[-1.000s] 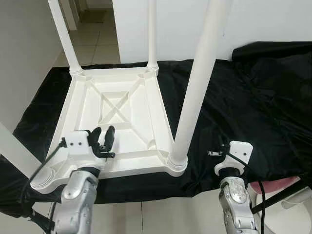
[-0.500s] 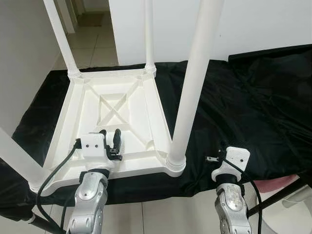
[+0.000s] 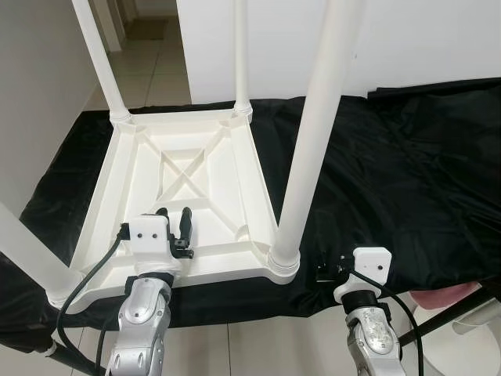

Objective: Building children table

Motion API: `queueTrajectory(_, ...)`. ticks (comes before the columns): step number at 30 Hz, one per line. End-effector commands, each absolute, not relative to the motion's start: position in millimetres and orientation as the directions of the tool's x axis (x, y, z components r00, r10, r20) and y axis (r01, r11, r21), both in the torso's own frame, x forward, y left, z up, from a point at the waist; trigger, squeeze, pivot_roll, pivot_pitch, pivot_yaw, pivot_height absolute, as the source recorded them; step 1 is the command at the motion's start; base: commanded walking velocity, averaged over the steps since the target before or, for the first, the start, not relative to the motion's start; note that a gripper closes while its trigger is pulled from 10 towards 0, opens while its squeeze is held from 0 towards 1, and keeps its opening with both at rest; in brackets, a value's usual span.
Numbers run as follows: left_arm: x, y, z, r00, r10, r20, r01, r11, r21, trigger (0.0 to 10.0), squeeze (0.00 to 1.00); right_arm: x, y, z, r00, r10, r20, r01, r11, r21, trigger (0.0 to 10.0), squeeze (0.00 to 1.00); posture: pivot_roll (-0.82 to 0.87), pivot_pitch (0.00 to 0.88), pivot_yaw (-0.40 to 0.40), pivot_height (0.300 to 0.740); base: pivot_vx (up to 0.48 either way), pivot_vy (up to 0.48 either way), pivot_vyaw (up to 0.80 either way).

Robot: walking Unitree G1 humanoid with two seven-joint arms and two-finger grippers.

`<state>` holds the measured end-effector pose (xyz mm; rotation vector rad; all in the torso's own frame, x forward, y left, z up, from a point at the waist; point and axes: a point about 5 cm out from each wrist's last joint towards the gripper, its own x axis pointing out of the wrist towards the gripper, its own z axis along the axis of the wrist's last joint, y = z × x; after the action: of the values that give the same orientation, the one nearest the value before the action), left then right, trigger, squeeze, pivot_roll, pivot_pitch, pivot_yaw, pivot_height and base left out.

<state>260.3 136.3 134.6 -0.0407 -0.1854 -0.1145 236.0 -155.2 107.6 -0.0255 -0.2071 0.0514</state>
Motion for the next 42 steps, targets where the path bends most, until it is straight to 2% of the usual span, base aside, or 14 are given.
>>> queueTrajectory(1, 256, 134, 136, 0.968, -0.156, 0.195, 0.16, 0.987, -0.006, 10.0, 0.0, 232, -152, 108, 0.976, 0.094, 0.196, -0.087, 0.995, -0.043, 10.0, 0.96, -0.01, 0.084, 0.039, 0.74, 0.0, 0.0, 0.0)
queueTrajectory(2, 253, 133, 137, 0.964, -0.174, 0.2, 0.176, 0.984, 0.007, 10.0, 0.0, 227, -151, 107, 0.972, 0.145, 0.185, -0.14, 0.989, -0.04, 10.0, 0.0, -0.01, 0.085, 0.036, 0.74, 0.0, 0.0, 0.0)
queueTrajectory(3, 253, 133, 137, 0.964, -0.174, 0.2, 0.176, 0.984, 0.007, 10.0, 0.0, 227, -151, 107, 0.972, 0.145, 0.185, -0.14, 0.989, -0.04, 10.0, 0.0, -0.01, 0.085, 0.036, 0.74, 0.0, 0.0, 0.0)
queueTrajectory(7, 247, 127, 138, 0.953, -0.219, 0.209, 0.214, 0.976, 0.048, 10.0, 0.0, 212, -152, 107, 0.944, 0.288, 0.161, -0.28, 0.957, -0.07, 10.0, 0.0, 0.0, 0.081, 0.039, 0.74, 0.0, 0.0, 0.0)
queueTrajectory(9, 247, 127, 138, 0.953, -0.219, 0.209, 0.214, 0.976, 0.048, 10.0, 0.0, 212, -152, 107, 0.944, 0.288, 0.161, -0.28, 0.957, -0.07, 10.0, 0.0, 0.0, 0.081, 0.039, 0.74, 0.0, 0.0, 0.0)
queueTrajectory(12, 247, 124, 139, 0.943, -0.259, 0.211, 0.249, 0.966, 0.071, 10.0, 0.0, 201, -161, 112, 0.901, 0.413, 0.134, -0.397, 0.908, -0.129, 10.0, 0.0, 0.0, 0.081, 0.05, 0.74, 0.0, 0.0, 0.0)
queueTrajectory(14, 247, 124, 139, 0.943, -0.259, 0.211, 0.249, 0.966, 0.071, 10.0, 0.0, 201, -161, 112, 0.901, 0.413, 0.134, -0.397, 0.908, -0.129, 10.0, 0.0, 0.0, 0.081, 0.05, 0.74, 0.0, 0.0, 0.0)
queueTrajectory(20, 251, 125, 143, 0.936, -0.277, 0.217, 0.264, 0.961, 0.085, 10.0, 0.0, 196, -162, 116, 0.803, 0.592, 0.066, -0.577, 0.801, -0.161, 10.0, 0.0, -0.01, 0.062, 0.061, 0.74, 0.0, 0.0, 0.0)
queueTrajectory(25, 250, 124, 142, 0.933, -0.289, 0.215, 0.274, 0.957, 0.095, 10.0, 0.0, 198, -164, 118, 0.781, 0.623, 0.049, -0.611, 0.777, -0.153, 10.0, 0.0, -0.01, 0.055, 0.058, 0.74, 0.0, 0.0, 0.0)
queueTrajectory(34, 252, 122, 142, 0.925, -0.311, 0.217, 0.299, 0.95, 0.087, 10.0, 0.0, 221, -162, 125, 0.771, 0.633, 0.073, -0.619, 0.771, -0.152, 10.0, 0.0, 0.01, 0.033, 0.033, 0.74, 0.0, 0.0, 0.0)
queueTrajectory(42, 250, 118, 139, 0.894, -0.404, 0.193, 0.389, 0.915, 0.11, 10.0, 0.0, 230, -156, 124, 0.733, 0.678, 0.06, -0.667, 0.733, -0.134, 10.0, 0.0, 0.01, 0.023, 0.013, 0.74, 0.0, 0.0, 0.0)
